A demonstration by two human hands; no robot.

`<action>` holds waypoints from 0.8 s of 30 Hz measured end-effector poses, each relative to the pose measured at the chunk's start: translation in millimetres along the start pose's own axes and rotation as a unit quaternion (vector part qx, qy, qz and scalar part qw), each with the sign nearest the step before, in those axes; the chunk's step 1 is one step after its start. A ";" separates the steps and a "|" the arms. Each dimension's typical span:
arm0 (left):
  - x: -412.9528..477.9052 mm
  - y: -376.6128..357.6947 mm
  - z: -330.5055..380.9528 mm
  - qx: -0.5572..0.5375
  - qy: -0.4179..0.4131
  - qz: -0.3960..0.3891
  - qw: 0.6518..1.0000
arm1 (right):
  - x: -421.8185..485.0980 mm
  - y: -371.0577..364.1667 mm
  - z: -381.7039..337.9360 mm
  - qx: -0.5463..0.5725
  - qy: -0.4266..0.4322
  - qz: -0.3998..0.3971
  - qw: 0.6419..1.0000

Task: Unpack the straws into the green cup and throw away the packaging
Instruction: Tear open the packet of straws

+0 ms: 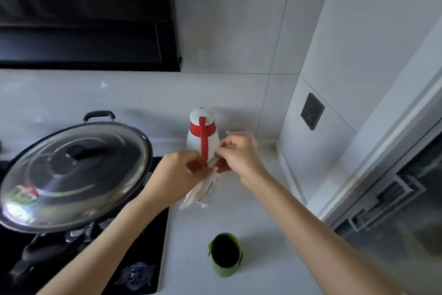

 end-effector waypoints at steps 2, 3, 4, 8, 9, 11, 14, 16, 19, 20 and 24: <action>-18.7 15.0 -1.1 0.022 0.009 0.011 1.000 | -8.7 -16.9 -0.6 -0.008 -0.012 -0.040 0.999; -27.7 20.3 -1.2 0.043 0.011 0.015 0.999 | -13.0 -24.0 0.1 -0.013 -0.015 -0.054 0.998; -35.6 23.9 -1.8 0.074 0.013 0.016 0.997 | -17.8 -31.2 1.1 -0.017 -0.018 -0.067 0.997; -61.1 29.5 -7.7 0.169 0.018 0.001 0.985 | -38.1 -56.7 10.6 -0.034 -0.031 -0.112 0.993; -66.5 30.0 -10.1 0.174 0.024 0.002 0.984 | -43.1 -61.8 13.7 -0.034 -0.037 -0.121 0.991; -75.5 30.7 -17.4 0.163 0.059 0.011 0.985 | -53.0 -69.8 20.3 -0.019 -0.045 -0.137 0.989; -83.1 27.7 -37.6 0.134 0.127 0.013 0.983 | -68.7 -72.1 37.6 -0.040 -0.040 -0.134 0.989; -89.1 23.3 -48.6 0.089 0.166 0.013 0.982 | -79.8 -71.1 55.2 -0.110 -0.015 -0.119 0.987; -96.0 19.0 -54.6 0.010 0.213 0.028 0.977 | -97.7 -74.3 74.2 -0.141 -0.016 -0.136 0.980; -97.1 17.5 -56.6 -0.021 0.230 0.030 0.973 | -101.6 -74.5 76.9 -0.126 -0.028 -0.143 0.981; -103.2 6.2 -67.6 -0.238 0.327 -0.017 0.914 | -110.9 -68.2 73.9 -0.114 -0.043 -0.157 0.980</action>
Point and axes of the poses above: each hand's wrist, its own x-axis towards the middle knuckle, its own y-axis out of the back of the hand, z = x × y, the point moved 4 cm from there along x, towards the middle knuckle, and after that the axes turned 3 degrees about z, right-handed, at the moved point
